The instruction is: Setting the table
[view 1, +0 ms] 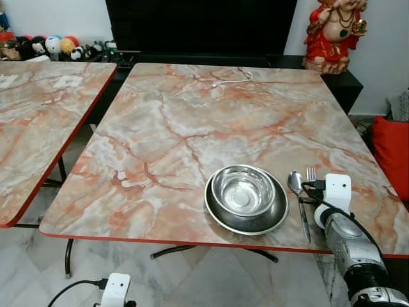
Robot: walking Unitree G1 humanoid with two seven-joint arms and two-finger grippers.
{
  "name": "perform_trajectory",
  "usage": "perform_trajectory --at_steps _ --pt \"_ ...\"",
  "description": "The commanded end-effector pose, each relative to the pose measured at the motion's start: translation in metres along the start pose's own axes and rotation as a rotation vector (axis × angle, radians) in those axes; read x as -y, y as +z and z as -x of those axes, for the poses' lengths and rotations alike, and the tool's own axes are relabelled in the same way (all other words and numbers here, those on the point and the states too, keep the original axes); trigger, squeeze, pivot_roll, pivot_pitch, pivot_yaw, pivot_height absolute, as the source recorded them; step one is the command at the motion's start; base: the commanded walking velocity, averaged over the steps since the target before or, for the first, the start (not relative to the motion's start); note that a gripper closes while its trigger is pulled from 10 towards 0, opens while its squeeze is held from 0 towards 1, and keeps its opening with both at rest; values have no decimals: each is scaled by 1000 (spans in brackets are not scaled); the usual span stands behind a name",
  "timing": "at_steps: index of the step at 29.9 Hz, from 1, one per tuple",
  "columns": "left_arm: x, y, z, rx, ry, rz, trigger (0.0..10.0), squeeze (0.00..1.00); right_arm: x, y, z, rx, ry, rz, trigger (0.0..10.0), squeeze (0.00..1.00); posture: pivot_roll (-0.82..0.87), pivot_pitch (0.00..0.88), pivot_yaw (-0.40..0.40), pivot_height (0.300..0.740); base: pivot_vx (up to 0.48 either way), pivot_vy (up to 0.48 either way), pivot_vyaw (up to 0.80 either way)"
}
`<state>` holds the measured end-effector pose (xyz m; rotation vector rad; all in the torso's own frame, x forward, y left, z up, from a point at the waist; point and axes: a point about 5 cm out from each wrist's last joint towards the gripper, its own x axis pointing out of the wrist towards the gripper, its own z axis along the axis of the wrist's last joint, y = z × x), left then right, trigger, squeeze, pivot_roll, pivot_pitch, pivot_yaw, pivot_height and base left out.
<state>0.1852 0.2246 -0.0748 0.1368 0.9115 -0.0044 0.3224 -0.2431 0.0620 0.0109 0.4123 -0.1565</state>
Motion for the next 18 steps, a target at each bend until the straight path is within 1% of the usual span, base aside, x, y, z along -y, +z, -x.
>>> perform_trajectory --at_steps 1,14,17,18 --pt "3 -1 0 -7 -5 6 10000 0 -3 2 -2 0 3 -13 10000 0 81 28 -29 740 0 0 0" --pt "7 3 -2 -1 -8 7 10000 0 -3 -1 -2 -10 3 -13 10000 0 82 31 -29 740 0 0 0" --pt "6 2 -2 0 -8 7 10000 0 -4 -1 -2 -10 3 -12 10000 12 82 31 -29 740 0 0 0" --pt "6 2 -1 1 -7 7 10000 0 -4 -1 -2 -9 2 -12 10000 39 82 31 -29 740 0 0 0"
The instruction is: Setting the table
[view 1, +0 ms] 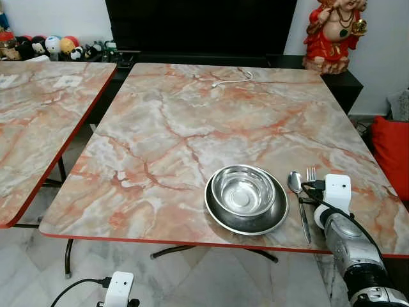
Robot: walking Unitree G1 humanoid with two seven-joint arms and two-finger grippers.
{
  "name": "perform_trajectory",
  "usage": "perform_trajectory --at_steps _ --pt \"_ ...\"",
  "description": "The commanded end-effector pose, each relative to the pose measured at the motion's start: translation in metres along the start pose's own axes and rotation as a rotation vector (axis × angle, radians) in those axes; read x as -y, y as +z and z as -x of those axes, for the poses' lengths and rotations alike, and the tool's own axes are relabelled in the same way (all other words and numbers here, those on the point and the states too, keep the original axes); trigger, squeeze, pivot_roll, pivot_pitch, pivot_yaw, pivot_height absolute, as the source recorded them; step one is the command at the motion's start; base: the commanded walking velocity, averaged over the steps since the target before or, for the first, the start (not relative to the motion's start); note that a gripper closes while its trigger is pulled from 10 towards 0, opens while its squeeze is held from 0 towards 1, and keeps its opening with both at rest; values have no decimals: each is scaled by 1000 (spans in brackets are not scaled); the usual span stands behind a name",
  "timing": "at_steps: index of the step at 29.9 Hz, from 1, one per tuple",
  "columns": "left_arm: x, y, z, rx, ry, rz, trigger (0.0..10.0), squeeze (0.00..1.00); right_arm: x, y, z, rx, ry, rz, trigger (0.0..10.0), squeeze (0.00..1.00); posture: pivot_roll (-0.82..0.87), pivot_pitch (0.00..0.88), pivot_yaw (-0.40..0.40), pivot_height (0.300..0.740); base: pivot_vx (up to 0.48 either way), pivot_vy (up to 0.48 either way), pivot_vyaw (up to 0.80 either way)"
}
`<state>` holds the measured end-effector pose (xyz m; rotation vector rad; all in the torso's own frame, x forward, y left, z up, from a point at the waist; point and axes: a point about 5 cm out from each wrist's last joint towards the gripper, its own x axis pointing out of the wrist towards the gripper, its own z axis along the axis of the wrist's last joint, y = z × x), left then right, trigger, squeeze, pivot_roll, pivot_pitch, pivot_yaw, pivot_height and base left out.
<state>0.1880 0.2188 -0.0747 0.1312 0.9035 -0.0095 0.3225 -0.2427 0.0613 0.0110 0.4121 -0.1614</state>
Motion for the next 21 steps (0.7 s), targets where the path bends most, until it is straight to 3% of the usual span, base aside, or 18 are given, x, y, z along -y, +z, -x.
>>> perform_trajectory --at_steps 1,2,3,19,20,21 --pt "0 -1 0 -8 -1 4 10000 0 -3 0 -2 -9 6 -10 10000 39 82 31 -29 740 0 0 0" --pt "0 -1 0 -8 -1 4 10000 0 -3 0 -2 -9 6 -10 10000 94 82 31 -29 740 0 0 0" --pt "-1 -1 0 -7 -1 4 10000 0 -3 0 -2 -9 5 -11 10000 710 82 31 -29 740 0 0 0" --pt "-2 -2 1 -10 1 8 10000 0 -2 0 -2 -12 -4 -9 10000 694 82 32 -30 740 0 0 0" --pt "-3 -3 1 -13 3 8 10000 0 -2 1 -2 -9 -8 -6 10000 655 82 32 -28 740 0 0 0" --pt "-5 -5 2 -17 5 8 10000 0 0 4 -1 16 -22 -7 10000 255 81 32 -27 740 0 0 0"
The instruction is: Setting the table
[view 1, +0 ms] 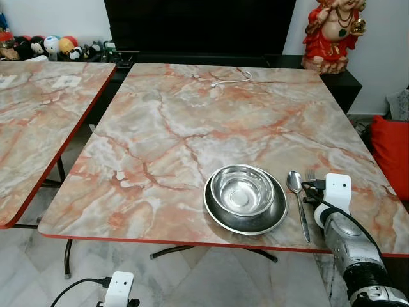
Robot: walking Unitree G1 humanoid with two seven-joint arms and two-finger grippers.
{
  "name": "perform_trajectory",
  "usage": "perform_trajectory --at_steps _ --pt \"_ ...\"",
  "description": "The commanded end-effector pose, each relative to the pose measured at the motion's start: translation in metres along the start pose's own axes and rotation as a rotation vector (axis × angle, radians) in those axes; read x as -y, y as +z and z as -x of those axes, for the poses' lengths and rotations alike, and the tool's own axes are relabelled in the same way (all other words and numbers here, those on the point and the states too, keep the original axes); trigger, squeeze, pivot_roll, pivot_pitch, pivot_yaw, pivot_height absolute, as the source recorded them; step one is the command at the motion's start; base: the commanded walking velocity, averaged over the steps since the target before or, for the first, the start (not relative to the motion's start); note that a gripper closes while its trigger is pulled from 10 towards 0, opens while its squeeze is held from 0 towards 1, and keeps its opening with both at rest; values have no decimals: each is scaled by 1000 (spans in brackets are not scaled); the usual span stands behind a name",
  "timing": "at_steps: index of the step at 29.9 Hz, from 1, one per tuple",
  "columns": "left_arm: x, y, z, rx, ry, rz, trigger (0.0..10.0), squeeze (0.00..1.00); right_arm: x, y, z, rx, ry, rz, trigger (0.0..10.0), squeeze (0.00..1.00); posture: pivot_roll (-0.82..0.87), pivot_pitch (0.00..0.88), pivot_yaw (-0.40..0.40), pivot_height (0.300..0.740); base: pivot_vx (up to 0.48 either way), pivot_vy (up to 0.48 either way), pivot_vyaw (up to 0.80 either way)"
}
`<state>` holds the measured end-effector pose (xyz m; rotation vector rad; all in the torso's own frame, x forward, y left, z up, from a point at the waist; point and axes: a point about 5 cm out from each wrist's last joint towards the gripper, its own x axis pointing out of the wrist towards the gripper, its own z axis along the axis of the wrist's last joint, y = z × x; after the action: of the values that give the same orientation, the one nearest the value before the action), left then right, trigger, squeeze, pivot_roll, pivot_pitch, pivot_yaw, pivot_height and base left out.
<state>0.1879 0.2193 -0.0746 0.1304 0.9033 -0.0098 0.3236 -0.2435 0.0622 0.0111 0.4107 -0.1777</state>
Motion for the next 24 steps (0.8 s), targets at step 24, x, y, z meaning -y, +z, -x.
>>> perform_trajectory --at_steps 24 --pt "-5 -6 2 -20 6 17 10000 0 12 50 27 489 -100 -125 10000 0 76 31 -29 740 0 0 0"
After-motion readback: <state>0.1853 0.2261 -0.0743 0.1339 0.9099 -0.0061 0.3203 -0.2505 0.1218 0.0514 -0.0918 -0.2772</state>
